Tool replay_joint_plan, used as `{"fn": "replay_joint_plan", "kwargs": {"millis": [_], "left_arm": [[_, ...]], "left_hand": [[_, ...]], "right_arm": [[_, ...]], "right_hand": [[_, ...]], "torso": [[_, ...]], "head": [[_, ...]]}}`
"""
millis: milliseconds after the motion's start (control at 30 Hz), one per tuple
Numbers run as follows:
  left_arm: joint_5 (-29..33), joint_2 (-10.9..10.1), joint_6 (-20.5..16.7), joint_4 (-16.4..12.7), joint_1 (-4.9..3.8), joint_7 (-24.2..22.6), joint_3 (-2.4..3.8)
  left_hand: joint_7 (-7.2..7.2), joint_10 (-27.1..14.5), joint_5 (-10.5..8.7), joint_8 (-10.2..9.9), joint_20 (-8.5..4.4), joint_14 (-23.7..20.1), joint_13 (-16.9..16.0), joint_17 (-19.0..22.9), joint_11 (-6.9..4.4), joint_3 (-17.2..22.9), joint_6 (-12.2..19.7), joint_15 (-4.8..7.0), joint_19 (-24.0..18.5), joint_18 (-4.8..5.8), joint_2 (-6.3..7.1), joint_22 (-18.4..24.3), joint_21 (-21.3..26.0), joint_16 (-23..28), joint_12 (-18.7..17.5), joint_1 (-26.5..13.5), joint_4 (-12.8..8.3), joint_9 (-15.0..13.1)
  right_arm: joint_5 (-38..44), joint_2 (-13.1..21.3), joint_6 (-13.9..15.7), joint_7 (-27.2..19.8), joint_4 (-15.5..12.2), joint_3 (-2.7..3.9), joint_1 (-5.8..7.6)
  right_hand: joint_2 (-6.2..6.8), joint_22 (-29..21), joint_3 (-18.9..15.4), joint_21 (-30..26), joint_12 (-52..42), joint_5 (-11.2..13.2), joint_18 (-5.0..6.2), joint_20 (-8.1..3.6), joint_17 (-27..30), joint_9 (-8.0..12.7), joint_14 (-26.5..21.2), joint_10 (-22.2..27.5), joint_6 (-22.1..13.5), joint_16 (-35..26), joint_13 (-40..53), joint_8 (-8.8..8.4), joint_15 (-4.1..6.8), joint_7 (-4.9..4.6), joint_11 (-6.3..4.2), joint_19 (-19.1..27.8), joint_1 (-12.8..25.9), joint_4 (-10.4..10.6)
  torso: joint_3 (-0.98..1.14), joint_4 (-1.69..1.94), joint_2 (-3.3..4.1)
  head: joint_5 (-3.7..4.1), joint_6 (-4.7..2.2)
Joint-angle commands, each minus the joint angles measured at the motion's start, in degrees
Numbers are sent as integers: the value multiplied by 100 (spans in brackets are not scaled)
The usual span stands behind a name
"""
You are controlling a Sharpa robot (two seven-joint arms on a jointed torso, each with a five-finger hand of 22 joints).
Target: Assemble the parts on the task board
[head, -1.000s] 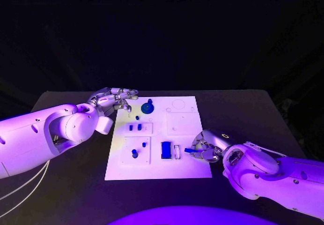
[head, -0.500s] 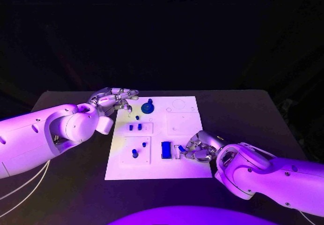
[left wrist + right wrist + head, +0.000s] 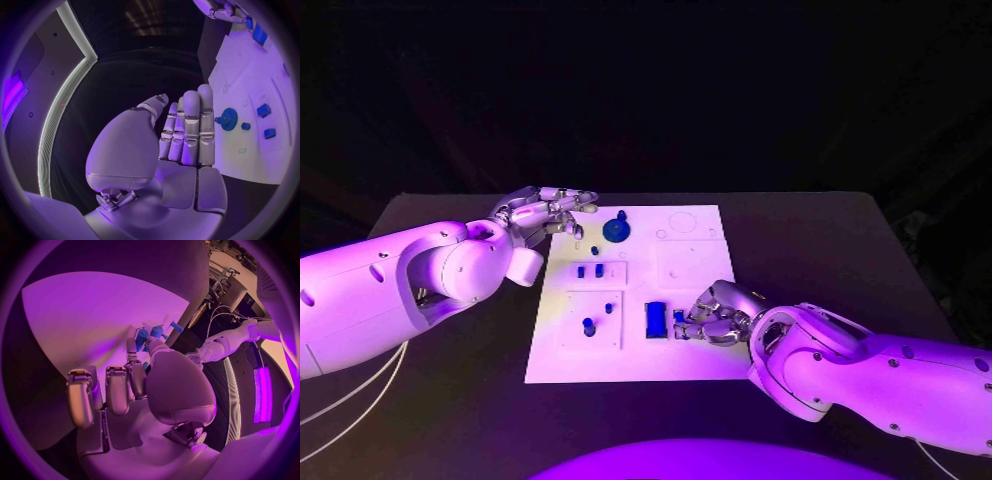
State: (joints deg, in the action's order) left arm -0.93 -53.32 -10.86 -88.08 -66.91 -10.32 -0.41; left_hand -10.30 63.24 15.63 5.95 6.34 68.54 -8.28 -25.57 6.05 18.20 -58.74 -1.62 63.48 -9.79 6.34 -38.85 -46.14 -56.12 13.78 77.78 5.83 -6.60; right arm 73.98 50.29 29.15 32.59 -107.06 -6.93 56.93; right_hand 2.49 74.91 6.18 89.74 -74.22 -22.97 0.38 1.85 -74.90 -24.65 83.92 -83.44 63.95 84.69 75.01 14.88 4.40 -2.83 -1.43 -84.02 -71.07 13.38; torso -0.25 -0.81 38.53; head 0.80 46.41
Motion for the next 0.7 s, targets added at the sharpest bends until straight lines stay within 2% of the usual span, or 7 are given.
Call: {"fn": "replay_joint_plan", "kwargs": {"millis": [33,467,600,700], "left_arm": [[-26,5,113,-19,-3,-11,3],[-34,5,124,-15,-3,-1,3],[-36,4,124,-17,-3,1,3],[-37,3,124,-15,-3,2,3]], "left_hand": [[-4,-53,19,26,31,-34,-9,6,5,3,30,8,18,-77,-56,9,21,9,20,23,27,6],[-4,-53,19,26,31,-34,-9,6,5,3,30,8,18,-77,-56,9,21,9,20,23,27,6],[-4,-53,19,26,31,-34,-9,6,5,3,30,8,18,-77,-56,9,21,9,20,23,27,6],[-4,-53,19,26,31,-34,-9,6,5,3,30,8,18,-77,-56,9,21,9,20,23,27,6]], "right_arm": [[-92,-25,-140,41,28,-1,-4],[-12,-40,-163,85,53,-2,-4],[25,-45,-157,78,46,-2,-4],[56,-48,-147,59,40,-2,-4]], "right_hand": [[-14,1509,-9,26,-17,-21,-38,-38,-682,10,448,-6,23,26,486,-1,48,-1,9,-598,72,31],[13,1509,-127,26,-34,6,-38,-44,-680,-27,447,-16,48,24,504,36,54,9,2,-598,200,133],[91,1509,-315,26,-39,221,-38,-43,-678,-51,446,-21,54,22,513,55,48,0,11,-598,383,253],[107,1509,-547,26,-48,632,-38,-40,-681,-78,447,-27,52,23,525,74,48,5,8,-598,559,314]], "torso": [[2,-5,-1],[2,-8,-6],[2,-4,1],[1,-3,-3]], "head": [[-7,13],[1,10],[1,5],[5,14]]}}
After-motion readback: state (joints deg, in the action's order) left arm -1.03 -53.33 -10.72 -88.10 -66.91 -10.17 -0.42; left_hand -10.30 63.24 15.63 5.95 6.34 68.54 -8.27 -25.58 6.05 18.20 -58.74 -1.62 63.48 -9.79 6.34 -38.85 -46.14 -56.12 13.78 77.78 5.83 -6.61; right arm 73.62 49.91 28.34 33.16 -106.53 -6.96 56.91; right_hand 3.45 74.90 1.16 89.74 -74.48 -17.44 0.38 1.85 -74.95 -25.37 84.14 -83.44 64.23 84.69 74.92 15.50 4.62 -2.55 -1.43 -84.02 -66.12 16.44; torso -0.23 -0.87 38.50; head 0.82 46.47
